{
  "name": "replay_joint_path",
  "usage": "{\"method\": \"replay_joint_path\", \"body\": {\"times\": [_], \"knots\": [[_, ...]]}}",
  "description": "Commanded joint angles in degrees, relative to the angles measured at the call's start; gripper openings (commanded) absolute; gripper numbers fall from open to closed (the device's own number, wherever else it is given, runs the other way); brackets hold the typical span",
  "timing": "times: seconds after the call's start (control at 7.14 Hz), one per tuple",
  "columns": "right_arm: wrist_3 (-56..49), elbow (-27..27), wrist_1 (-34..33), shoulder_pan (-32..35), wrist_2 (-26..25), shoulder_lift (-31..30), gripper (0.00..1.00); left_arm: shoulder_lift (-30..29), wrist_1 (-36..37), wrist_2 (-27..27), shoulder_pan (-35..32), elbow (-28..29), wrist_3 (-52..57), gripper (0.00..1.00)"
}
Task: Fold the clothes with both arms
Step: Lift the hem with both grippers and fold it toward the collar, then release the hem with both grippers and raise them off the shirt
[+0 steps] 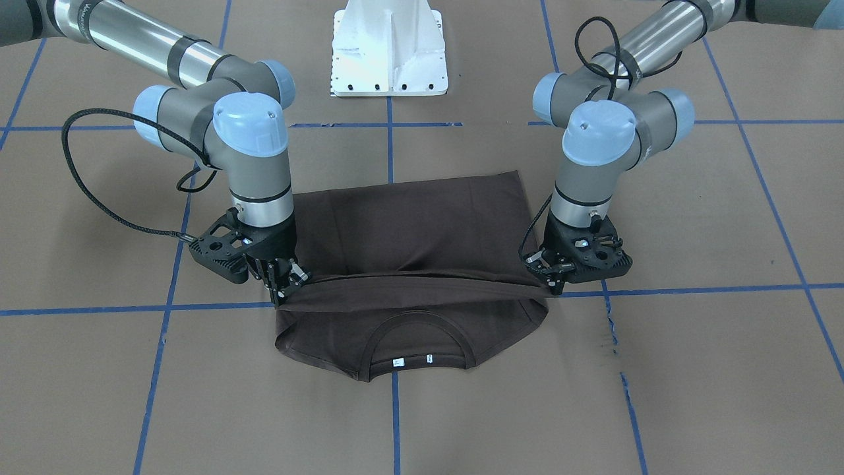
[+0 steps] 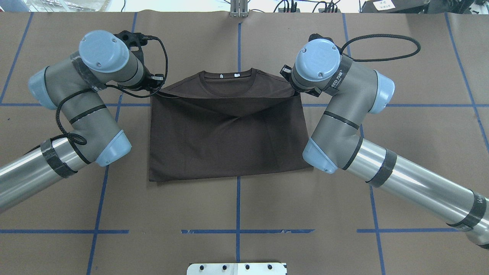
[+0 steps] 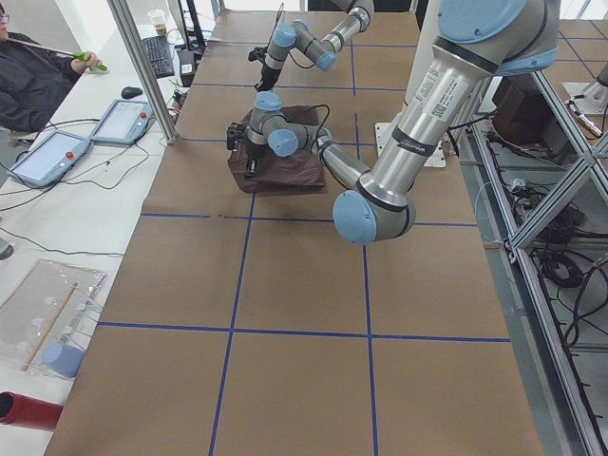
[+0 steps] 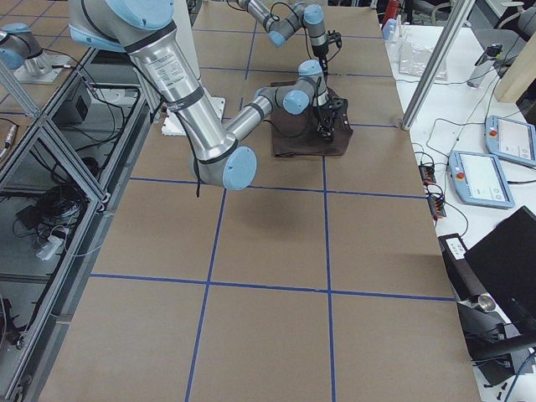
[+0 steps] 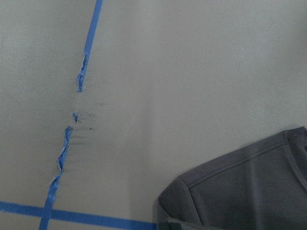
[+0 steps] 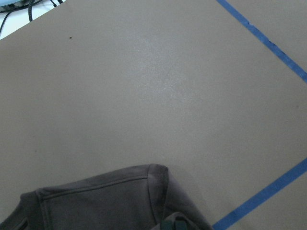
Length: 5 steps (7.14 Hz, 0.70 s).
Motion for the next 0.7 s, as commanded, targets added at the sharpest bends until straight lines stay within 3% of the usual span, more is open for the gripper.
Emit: {"method": "replay_joint_path", "body": {"times": [0.0, 0.42, 0.56], "knots": [[-0.02, -2.06, 0.46, 0.63, 0.09, 0.25, 0.00, -0.11, -0.81, 0.35, 0.25, 1.32, 0.10, 0.00], [-2.72, -3.38, 0.46, 1.17, 0.18, 0.25, 0.00, -0.11, -0.89, 0.35, 0.25, 1.41, 1.75, 0.00], [-6.92, -3.91, 0.46, 0.99, -0.61, 0.42, 0.99, 0.15, -0.89, 0.27, 0.07, 1.32, 7.51, 0.99]]}}
